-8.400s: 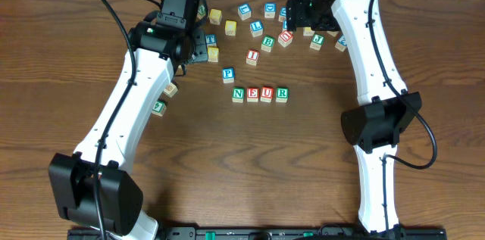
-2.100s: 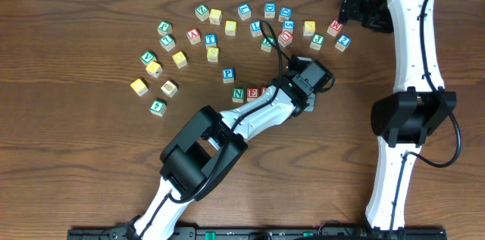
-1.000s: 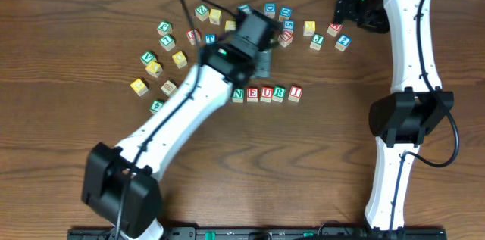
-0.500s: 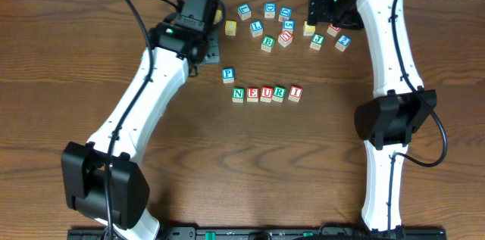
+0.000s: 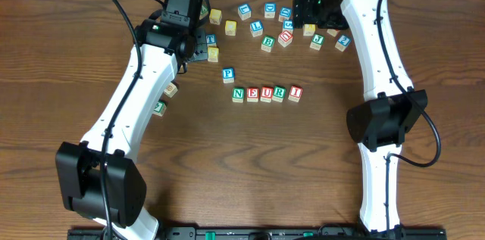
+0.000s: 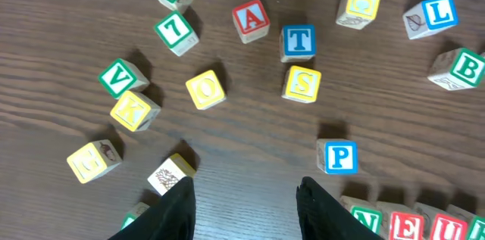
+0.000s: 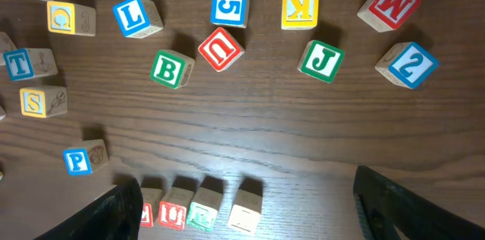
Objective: Spell out NEURIPS
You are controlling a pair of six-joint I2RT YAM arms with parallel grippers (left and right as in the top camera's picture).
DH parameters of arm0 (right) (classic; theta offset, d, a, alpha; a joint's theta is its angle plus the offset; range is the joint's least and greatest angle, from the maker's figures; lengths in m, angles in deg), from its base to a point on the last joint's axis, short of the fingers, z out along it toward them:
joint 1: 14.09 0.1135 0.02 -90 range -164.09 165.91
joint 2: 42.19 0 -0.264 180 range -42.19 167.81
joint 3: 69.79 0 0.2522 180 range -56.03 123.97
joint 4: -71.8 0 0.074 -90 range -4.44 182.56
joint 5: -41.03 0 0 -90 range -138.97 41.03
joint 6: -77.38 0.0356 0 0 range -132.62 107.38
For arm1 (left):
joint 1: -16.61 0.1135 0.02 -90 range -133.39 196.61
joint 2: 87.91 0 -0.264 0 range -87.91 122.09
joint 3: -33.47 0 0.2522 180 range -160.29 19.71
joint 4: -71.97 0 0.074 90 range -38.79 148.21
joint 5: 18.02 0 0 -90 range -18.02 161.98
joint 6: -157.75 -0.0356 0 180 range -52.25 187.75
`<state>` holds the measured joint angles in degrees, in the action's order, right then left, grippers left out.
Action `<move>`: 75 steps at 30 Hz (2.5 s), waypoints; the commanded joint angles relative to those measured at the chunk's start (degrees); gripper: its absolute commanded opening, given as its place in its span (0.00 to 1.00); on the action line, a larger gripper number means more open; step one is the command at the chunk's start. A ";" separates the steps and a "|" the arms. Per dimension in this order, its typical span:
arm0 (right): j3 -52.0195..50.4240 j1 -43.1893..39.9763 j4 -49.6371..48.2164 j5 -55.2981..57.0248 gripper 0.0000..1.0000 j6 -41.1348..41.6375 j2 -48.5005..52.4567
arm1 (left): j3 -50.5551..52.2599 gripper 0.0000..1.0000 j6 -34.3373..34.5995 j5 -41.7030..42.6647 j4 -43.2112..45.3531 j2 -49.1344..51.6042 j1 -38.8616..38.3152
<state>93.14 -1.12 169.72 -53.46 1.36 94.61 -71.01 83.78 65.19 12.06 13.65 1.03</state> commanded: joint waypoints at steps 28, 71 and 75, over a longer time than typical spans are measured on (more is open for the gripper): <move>-0.26 0.26 0.74 -0.17 0.83 -0.09 -0.70 | -0.26 0.43 -0.98 3.37 -0.09 -0.70 0.13; -0.26 0.26 1.11 -0.17 0.84 -0.09 -0.70 | -0.24 0.43 -0.04 4.90 -0.09 0.31 -0.04; -0.26 0.26 1.11 -0.17 0.84 -0.09 -0.70 | -0.24 0.43 1.81 4.90 -0.04 0.31 -0.48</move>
<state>93.14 -1.10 170.70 -53.46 1.36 94.61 -71.01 84.42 70.15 12.10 13.65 0.99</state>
